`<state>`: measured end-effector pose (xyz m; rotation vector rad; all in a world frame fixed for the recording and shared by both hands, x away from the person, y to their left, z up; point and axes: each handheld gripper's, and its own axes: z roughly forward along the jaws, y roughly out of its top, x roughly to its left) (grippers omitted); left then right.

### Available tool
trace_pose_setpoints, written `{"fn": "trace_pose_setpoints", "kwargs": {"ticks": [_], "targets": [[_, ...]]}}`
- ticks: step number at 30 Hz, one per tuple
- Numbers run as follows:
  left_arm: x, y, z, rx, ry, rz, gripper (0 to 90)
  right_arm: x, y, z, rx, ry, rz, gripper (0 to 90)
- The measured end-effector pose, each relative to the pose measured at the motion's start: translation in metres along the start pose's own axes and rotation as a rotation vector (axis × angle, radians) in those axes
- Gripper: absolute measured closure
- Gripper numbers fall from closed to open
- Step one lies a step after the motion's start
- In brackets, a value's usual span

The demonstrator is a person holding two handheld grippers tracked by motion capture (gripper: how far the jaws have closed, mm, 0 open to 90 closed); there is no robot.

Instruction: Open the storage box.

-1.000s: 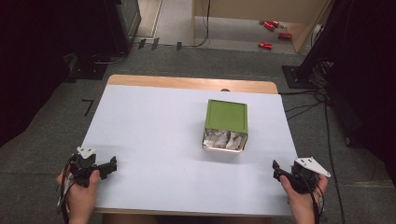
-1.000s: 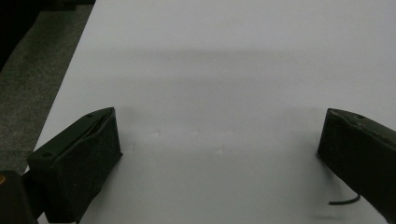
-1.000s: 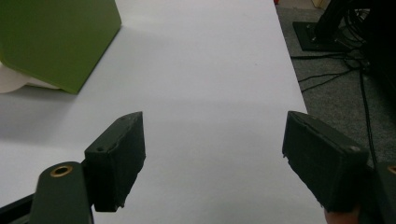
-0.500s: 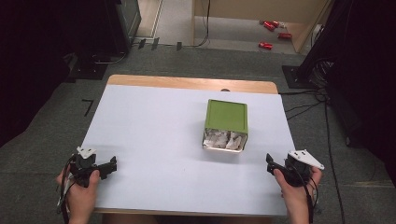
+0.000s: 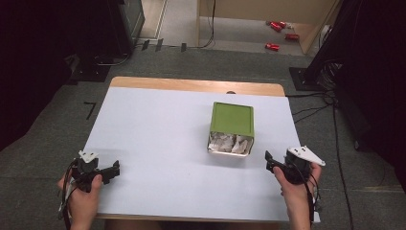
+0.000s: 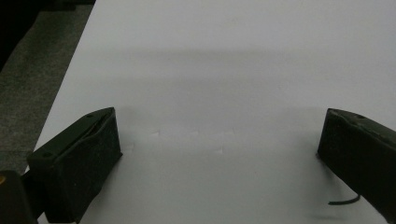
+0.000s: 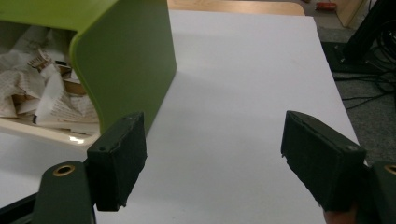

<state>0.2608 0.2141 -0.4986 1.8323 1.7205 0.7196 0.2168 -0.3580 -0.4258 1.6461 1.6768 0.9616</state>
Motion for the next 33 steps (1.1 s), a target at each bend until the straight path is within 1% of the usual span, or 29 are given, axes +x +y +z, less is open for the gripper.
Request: {"fn": "trace_pose_setpoints", "kwargs": {"ticks": [14,20,24,25,26,33], "targets": [[0.000,0.000,0.000,0.000,0.000,-0.001,0.0,0.018,0.009,0.006,-0.025,0.038,0.004,22.4],[0.000,0.000,0.000,0.001,0.000,0.000,0.0,0.025,0.011,0.009,-0.032,0.039,0.012,24.2],[0.000,0.000,0.000,0.001,0.000,-0.001,0.0,0.033,0.012,0.013,-0.035,0.046,0.016,26.2],[0.000,0.000,0.000,0.001,0.000,0.000,0.0,0.033,0.012,0.013,-0.035,0.046,0.016,26.2],[0.000,0.000,0.000,0.001,0.000,0.000,0.0,0.035,0.012,0.016,-0.038,0.049,0.018,27.9],[0.000,0.000,0.000,0.000,0.000,-0.001,0.0,0.042,0.012,0.021,-0.047,0.069,0.027,33.0]]}}
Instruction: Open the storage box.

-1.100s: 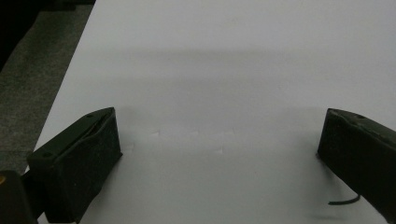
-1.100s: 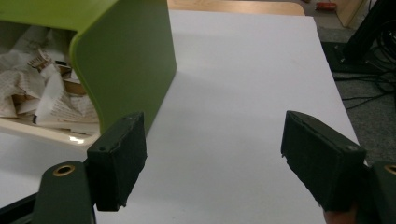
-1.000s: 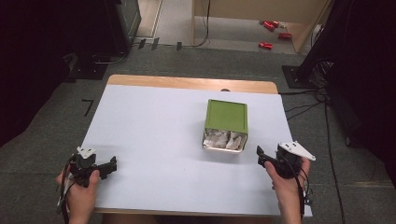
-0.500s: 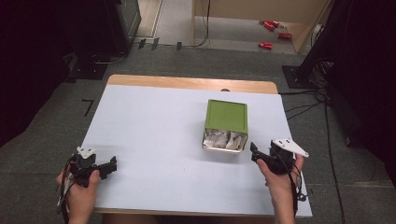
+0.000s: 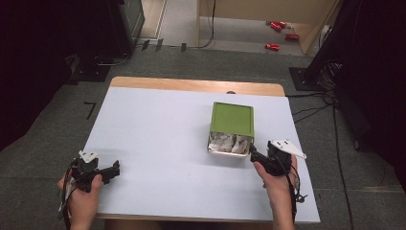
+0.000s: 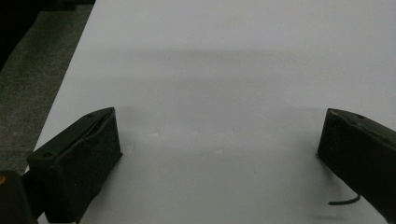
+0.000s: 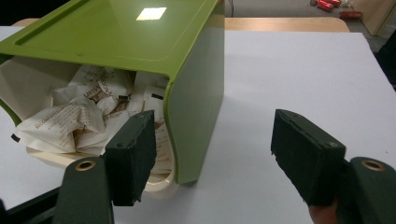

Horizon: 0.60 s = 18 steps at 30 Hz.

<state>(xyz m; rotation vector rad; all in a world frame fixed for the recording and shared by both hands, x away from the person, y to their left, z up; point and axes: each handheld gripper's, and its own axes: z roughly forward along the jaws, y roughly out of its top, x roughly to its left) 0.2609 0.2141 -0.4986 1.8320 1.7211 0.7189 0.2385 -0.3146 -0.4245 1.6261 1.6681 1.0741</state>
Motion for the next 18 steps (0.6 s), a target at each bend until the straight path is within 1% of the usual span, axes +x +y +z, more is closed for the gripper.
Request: {"fn": "trace_pose_setpoints", "kwargs": {"ticks": [1,2,3,4,5,6,7,8,9,10,11,12,13,14,16,17,18], "targets": [[0.000,0.000,0.000,0.000,0.000,0.000,0.0,0.002,-0.001,0.003,0.004,0.004,-0.003,36.5],[0.000,0.000,0.000,0.000,0.000,0.000,0.0,0.002,-0.001,0.003,0.004,0.004,-0.003,36.5],[0.000,0.000,0.000,0.000,0.000,0.000,0.0,0.004,-0.002,0.006,0.003,0.014,-0.012,41.5],[0.000,0.000,0.000,0.000,0.000,0.000,0.0,0.004,-0.002,0.006,0.003,0.014,-0.012,41.5],[0.000,0.000,0.000,0.000,0.000,0.000,0.0,0.006,-0.003,0.009,-0.003,0.025,-0.012,44.7],[0.000,0.000,0.000,0.000,0.000,0.000,0.0,0.006,-0.003,0.009,-0.003,0.025,-0.012,44.7],[0.000,0.000,0.000,0.000,0.000,0.000,0.0,0.007,-0.004,0.012,-0.001,0.029,-0.002,48.6],[0.000,0.000,0.000,0.000,0.000,0.000,0.0,0.007,-0.004,0.012,-0.001,0.029,-0.002,48.6],[0.000,0.000,0.000,0.000,0.000,0.000,0.0,0.008,-0.005,0.015,0.005,0.028,0.005,53.6],[0.000,0.000,0.000,0.000,0.000,0.000,0.0,0.008,-0.005,0.015,0.005,0.028,0.005,53.6],[0.000,0.000,0.000,0.000,0.000,-0.001,0.0,0.010,-0.008,0.018,0.006,0.026,0.015,57.3],[0.000,0.000,0.000,0.000,0.000,0.000,0.0,0.010,-0.008,0.018,0.006,0.026,0.015,57.3],[0.000,0.000,0.000,0.000,0.000,0.000,0.0,0.010,-0.011,0.021,0.013,0.022,0.020,60.2],[0.000,0.000,0.000,0.000,0.000,0.000,0.0,0.010,-0.011,0.021,0.013,0.022,0.020,60.2],[0.000,0.000,0.000,0.000,0.000,0.000,0.0,0.011,-0.014,0.024,0.015,0.009,0.020,63.3],[0.000,0.000,0.000,0.000,0.000,-0.001,0.0,0.011,-0.017,0.028,0.020,-0.004,0.032,65.4],[0.000,0.000,0.000,0.000,0.000,-0.001,0.0,0.011,-0.017,0.028,0.020,-0.004,0.032,65.4]]}}
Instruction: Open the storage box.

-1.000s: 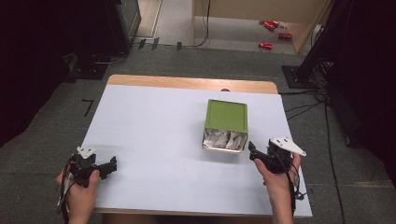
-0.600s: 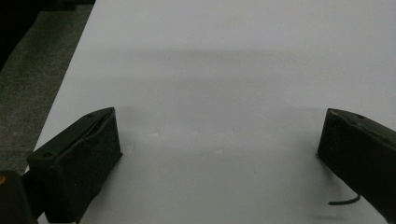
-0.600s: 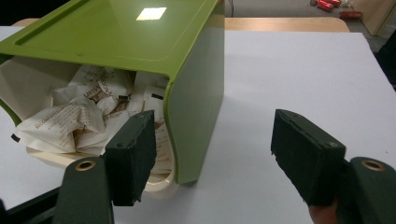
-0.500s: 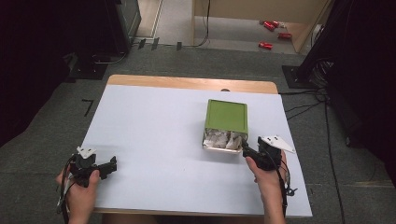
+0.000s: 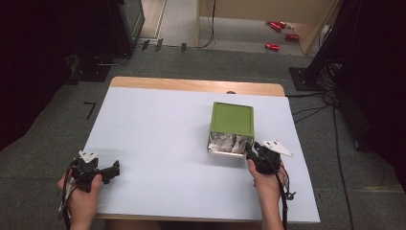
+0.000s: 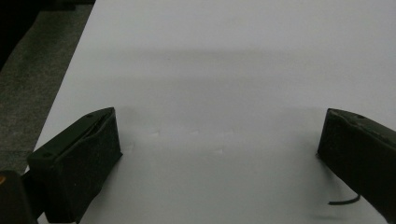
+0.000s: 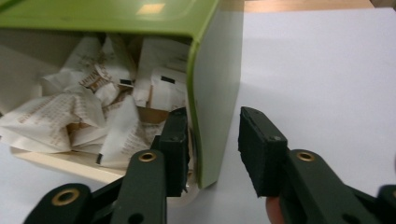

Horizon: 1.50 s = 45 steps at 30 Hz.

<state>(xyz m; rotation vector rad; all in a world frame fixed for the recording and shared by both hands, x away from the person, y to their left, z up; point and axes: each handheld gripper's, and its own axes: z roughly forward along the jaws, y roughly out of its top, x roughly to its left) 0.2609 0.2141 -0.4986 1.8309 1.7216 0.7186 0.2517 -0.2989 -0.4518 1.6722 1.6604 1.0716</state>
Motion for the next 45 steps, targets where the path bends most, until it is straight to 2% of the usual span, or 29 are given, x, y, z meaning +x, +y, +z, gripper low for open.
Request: {"fn": "trace_pose_setpoints", "kwargs": {"ticks": [3,7,12,18,22,25,26,28,30,32,34,35,36,37,40,45], "targets": [[0.000,0.000,0.000,0.000,0.000,0.000,0.0,-0.002,-0.002,0.001,-0.009,0.016,0.013,66.8],[0.000,0.000,0.000,0.000,0.000,0.001,0.0,0.002,-0.002,0.002,-0.022,0.010,-0.034,74.8],[0.000,0.000,0.000,0.001,0.000,0.001,0.0,0.000,-0.003,0.002,-0.027,0.014,-0.019,74.5],[0.000,0.000,0.000,0.001,0.000,0.001,0.0,-0.002,-0.002,0.002,-0.033,-0.013,-0.034,75.1],[0.000,0.000,0.000,0.001,0.000,0.001,0.0,-0.003,-0.003,0.002,-0.040,-0.022,-0.036,71.7],[0.000,0.000,0.000,0.001,0.000,0.001,0.0,-0.003,-0.004,0.004,-0.014,-0.032,-0.059,71.4],[0.000,0.000,0.000,0.001,0.000,0.001,0.0,-0.003,-0.006,0.006,0.010,-0.021,-0.054,72.0],[0.000,0.000,0.000,0.001,0.000,0.001,0.0,-0.003,-0.007,0.007,0.023,-0.008,-0.038,72.4],[0.000,0.000,0.000,0.001,0.000,0.001,0.0,-0.003,-0.010,0.010,0.007,0.011,0.004,74.4],[0.000,0.000,0.000,0.001,0.000,0.001,0.0,-0.003,-0.010,0.012,0.009,0.016,0.008,74.5],[0.000,0.000,0.000,0.001,0.000,0.001,0.0,-0.002,-0.010,0.013,0.012,0.011,0.009,73.1],[0.000,0.000,0.000,0.001,0.000,0.001,0.0,0.000,-0.011,0.015,0.013,-0.011,-0.008,71.1],[0.000,0.000,0.000,0.001,0.000,0.001,0.0,0.000,-0.011,0.015,0.013,-0.011,-0.008,71.1],[0.000,0.000,0.000,0.001,0.000,0.001,0.0,0.003,-0.011,0.018,0.012,-0.036,-0.023,71.6],[0.000,0.000,0.000,0.000,0.000,0.000,0.0,0.006,-0.011,0.022,0.014,-0.059,-0.033,73.5],[0.000,0.000,0.000,0.001,-0.001,0.001,0.0,0.006,-0.011,0.024,0.019,-0.064,-0.021,74.2]]}}
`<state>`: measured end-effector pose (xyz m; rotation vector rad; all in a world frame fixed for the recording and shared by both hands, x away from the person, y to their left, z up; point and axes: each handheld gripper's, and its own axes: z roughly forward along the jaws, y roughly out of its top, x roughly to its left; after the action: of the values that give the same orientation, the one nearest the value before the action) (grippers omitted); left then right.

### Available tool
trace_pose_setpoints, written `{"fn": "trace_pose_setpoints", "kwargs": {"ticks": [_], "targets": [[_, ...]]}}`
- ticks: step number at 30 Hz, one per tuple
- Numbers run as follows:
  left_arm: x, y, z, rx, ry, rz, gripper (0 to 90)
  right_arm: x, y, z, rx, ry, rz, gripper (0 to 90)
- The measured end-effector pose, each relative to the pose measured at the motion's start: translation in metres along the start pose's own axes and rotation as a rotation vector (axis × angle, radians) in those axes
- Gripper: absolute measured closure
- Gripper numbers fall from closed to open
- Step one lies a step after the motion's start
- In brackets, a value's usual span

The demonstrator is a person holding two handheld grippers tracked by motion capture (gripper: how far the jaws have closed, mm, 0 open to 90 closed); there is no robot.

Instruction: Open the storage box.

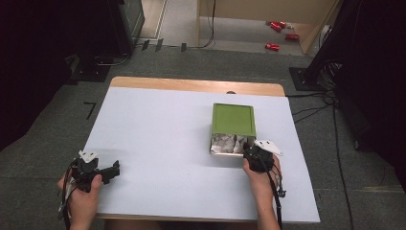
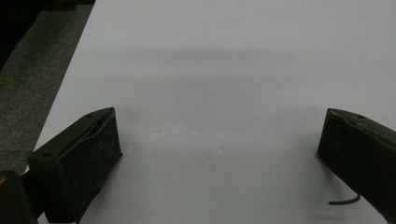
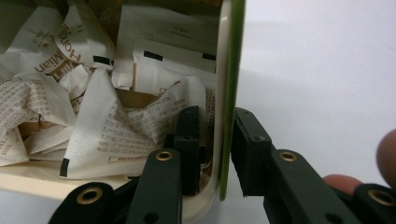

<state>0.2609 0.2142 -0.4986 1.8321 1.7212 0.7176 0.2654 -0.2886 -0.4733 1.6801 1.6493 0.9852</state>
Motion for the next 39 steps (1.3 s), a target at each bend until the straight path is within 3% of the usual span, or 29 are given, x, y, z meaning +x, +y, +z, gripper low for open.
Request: {"fn": "trace_pose_setpoints", "kwargs": {"ticks": [14,19,22,25,30,33,39], "targets": [[0.000,0.000,0.000,0.000,0.000,0.000,0.0,-0.004,-0.010,-0.017,0.039,0.046,0.027,74.4],[0.000,0.000,0.000,0.000,0.000,0.000,0.0,-0.004,-0.017,-0.026,0.055,0.056,0.017,74.1],[0.000,0.000,0.000,0.000,0.001,0.000,0.0,-0.006,-0.020,-0.031,0.057,0.074,0.041,73.0],[0.000,0.000,0.000,0.000,0.000,0.000,0.0,-0.007,-0.020,-0.034,0.044,0.084,0.057,71.6],[0.000,0.000,0.000,0.000,0.000,0.001,0.0,-0.002,-0.017,-0.043,0.014,0.066,0.029,74.3],[0.000,0.000,0.000,0.000,0.000,0.000,0.0,-0.003,-0.015,-0.048,-0.006,0.068,0.036,74.8],[0.000,0.000,0.000,0.001,0.000,0.001,0.0,-0.003,-0.008,-0.057,-0.054,0.079,0.046,80.7]]}}
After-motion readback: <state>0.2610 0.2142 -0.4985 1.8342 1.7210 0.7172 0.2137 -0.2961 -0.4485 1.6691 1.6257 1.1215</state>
